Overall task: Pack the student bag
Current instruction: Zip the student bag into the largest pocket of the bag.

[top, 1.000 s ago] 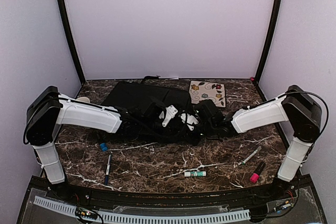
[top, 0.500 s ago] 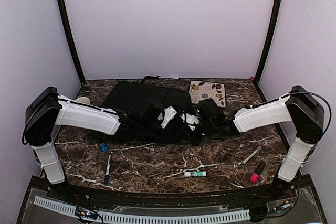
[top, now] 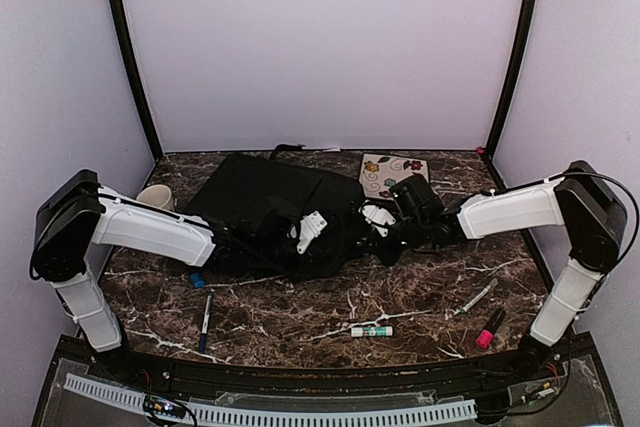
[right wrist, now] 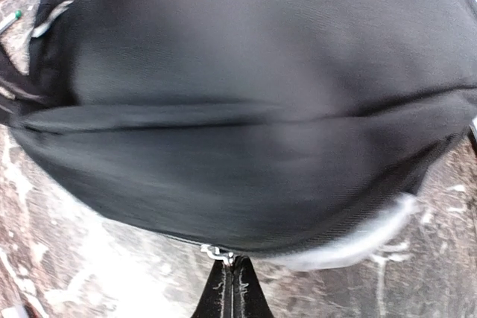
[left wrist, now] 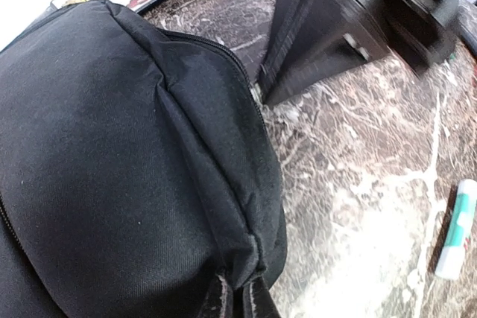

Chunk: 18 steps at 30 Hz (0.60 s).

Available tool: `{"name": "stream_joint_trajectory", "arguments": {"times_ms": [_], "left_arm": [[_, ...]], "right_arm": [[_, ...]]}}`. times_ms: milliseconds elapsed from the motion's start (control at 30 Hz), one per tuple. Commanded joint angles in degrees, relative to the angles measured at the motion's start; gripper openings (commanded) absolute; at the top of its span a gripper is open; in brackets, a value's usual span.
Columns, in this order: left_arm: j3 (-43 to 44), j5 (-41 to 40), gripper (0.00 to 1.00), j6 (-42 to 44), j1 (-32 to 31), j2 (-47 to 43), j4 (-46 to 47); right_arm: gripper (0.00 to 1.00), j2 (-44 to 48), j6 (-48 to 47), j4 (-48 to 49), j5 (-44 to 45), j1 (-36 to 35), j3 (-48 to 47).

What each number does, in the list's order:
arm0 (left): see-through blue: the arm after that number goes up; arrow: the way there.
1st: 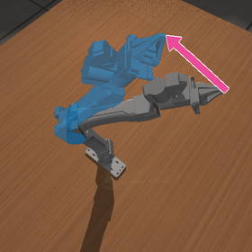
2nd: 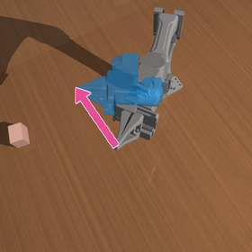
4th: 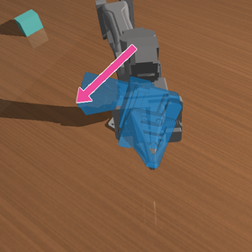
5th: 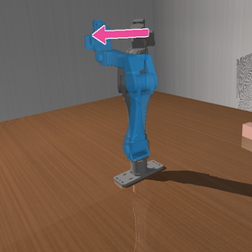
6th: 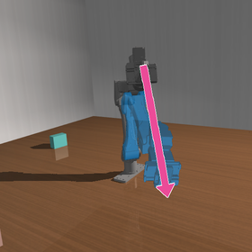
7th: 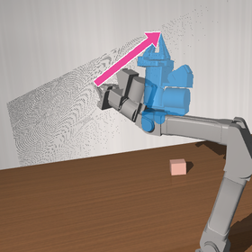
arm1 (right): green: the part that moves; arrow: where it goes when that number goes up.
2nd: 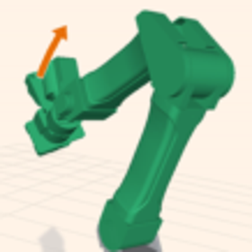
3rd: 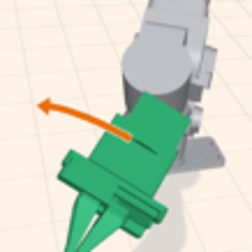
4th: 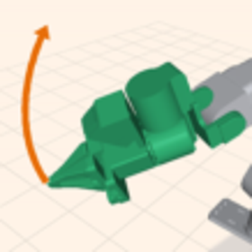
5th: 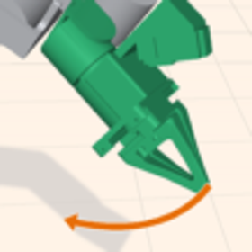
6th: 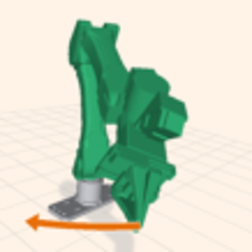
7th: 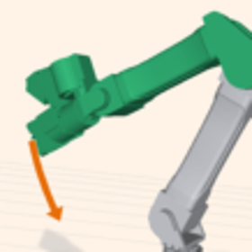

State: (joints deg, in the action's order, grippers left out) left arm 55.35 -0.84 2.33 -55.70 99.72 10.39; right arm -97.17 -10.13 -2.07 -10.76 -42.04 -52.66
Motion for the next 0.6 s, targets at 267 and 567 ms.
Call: {"name": "stream_joint_trajectory", "arguments": {"times_ms": [267,567], "left_arm": [[-7.9,7.4,0.00,0.0,-0.5,-10.9,-8.4],[-9.2,0.3,0.00,-2.2,-0.6,-15.5,-20.9]], "right_arm": [[0.00,-1.7,-5.1,-2.5,3.3,6.7,-1.2],[0.00,-2.6,-10.1,-2.2,-0.8,8.4,-3.0]]}}
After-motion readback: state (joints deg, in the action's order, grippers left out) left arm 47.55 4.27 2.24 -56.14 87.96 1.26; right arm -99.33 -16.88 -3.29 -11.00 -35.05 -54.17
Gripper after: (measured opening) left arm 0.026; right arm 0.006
